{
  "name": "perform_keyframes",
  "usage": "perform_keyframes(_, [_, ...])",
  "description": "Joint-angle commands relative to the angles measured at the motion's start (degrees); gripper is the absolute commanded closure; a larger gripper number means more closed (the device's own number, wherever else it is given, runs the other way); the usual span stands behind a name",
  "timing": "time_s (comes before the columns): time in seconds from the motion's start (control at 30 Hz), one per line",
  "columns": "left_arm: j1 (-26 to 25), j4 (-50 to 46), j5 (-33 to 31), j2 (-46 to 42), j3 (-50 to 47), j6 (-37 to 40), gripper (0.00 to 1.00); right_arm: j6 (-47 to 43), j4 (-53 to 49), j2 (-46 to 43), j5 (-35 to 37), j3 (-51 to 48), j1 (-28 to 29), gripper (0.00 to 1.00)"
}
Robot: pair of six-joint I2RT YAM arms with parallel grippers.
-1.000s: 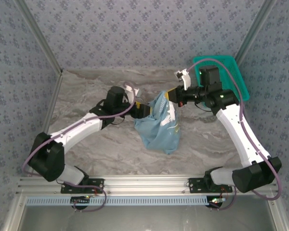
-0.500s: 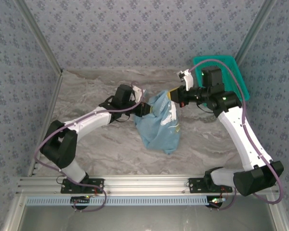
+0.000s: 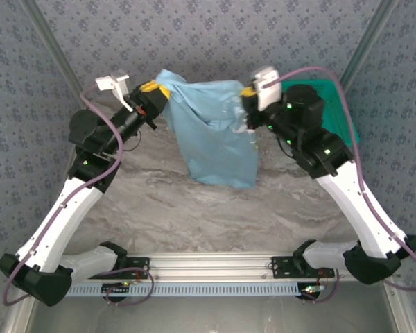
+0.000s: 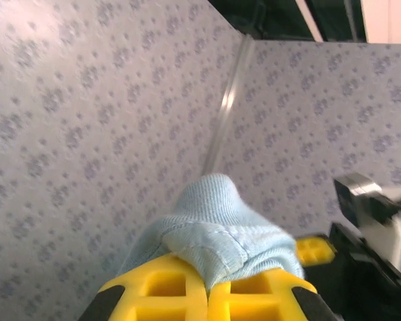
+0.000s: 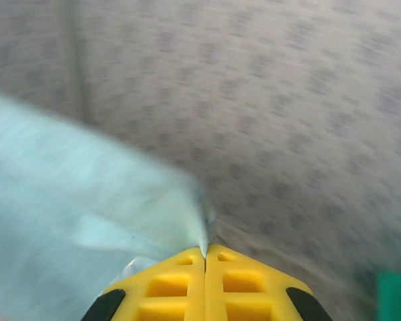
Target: Fold the inside-out t-shirt
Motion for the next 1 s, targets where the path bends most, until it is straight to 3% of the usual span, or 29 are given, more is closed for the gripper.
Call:
perform_keyframes(0.0, [5.36, -4.06, -7.68, -1.13, -1.62, 0.63, 1.0, -9.29, 0.38, -0.2, -10.31, -0.53, 3.56, 1.0])
perform_keyframes(0.07, [10.49, -5.21, -10.77, -3.66, -1.48, -1.72, 1.0, -2.35, 7.61, -2.39, -0.59, -2.44, -0.52, 1.0])
perform_keyframes(0.13, [12.05, -7.12, -10.19, -3.0, 1.55, -1.67, 1.0, 3.17, 7.55, -1.69, 4.33, -0.27, -4.88, 1.0])
perform_keyframes(0.17, [11.52, -8.27, -7.62, -1.06, 4.14, -1.61, 1.0, 4.15, 6.19, -0.83, 0.95, 1.07, -4.45, 1.0])
perform_keyframes(0.23, [7.71, -12.8, -1.84, 4.8, 10.99, 0.94, 1.0, -1.14, 5.69, -0.24, -16.81, 0.27, -0.49, 1.0])
perform_keyframes(0.3, [4.13, -18.17, -0.98, 9.49, 16.84, 5.19, 1.0, -2.33, 6.46, -1.72, -22.92, -2.51, 1.71, 1.0])
perform_keyframes(0.33, [3.6, -19.01, -0.54, 11.05, 18.54, 5.78, 1.0, -0.13, 7.93, -2.84, -18.28, -3.97, 1.2, 1.0])
perform_keyframes(0.4, [4.13, -17.8, -0.35, 12.84, 19.74, 5.03, 1.0, 5.6, 8.36, -4.07, -0.38, -5.16, -1.37, 1.0])
perform_keyframes(0.43, [4.73, -17.22, -0.32, 13.58, 20.44, 4.61, 1.0, 5.95, 7.75, -4.17, 2.59, -5.03, -1.68, 1.0])
perform_keyframes(0.47, [5.39, -17.03, 0.05, 14.37, 21.61, 4.09, 1.0, 5.77, 6.6, -4.02, -2.41, -5.15, -1.01, 1.0])
perform_keyframes(0.53, [7.16, -17.66, 2.91, 16.59, 25.44, 3.12, 1.0, 2.3, 6.0, -4.44, -25.39, -7.74, 1.52, 1.0])
perform_keyframes(0.6, [8.36, -18.18, 4.55, 17.99, 28.38, 3.05, 1.0, -0.41, 7.11, -6.07, -33.98, -11.9, 4.02, 1.0])
perform_keyframes(0.77, [9.89, -18.81, 10.24, 21.84, 35.5, 2.44, 1.0, 1.9, 12.79, -6.03, -34.86, -19.13, 4.69, 1.0])
perform_keyframes(0.87, [9.72, -19.15, 16.27, 25.14, 41.06, 0.72, 1.0, 1.03, 10.79, -2.51, -28.71, -17.81, 8.45, 1.0])
perform_keyframes(0.97, [8.99, -20.6, 18.42, 27.0, 43.94, 0.63, 1.0, -1.06, 6.81, 1.25, -22.06, -14.52, 12.29, 1.0])
